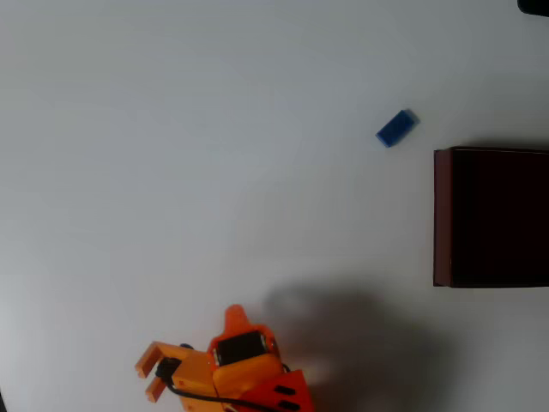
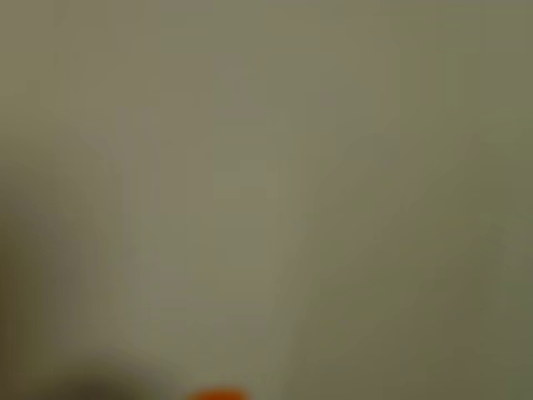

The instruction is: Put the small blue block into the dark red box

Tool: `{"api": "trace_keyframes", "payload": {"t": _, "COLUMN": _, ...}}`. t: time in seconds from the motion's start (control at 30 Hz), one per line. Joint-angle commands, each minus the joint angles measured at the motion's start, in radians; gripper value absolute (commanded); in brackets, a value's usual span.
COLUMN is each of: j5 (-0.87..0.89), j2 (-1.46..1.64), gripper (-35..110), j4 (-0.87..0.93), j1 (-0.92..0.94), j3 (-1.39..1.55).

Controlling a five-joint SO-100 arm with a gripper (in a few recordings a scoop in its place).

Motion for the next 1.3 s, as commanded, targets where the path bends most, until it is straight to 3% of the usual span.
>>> {"api": "trace_keyframes", "payload": {"t": 0.0, "j5": 0.014, "j2": 0.006, "gripper": 0, "j4": 0.008, "j1": -0.011, "j3": 0.005}}
{"api": "trace_keyframes", "payload": {"t": 0.97, "j5": 0.058, "j2": 0.008, "gripper": 0, "j4": 0.006, "j1": -0.015, "j3": -0.034}}
{"api": "trace_keyframes", "payload": {"t": 1.27, "j5": 0.403, "j2": 0.009, "gripper": 1, "j4": -0.011, "j1": 0.02, "j3": -0.103}}
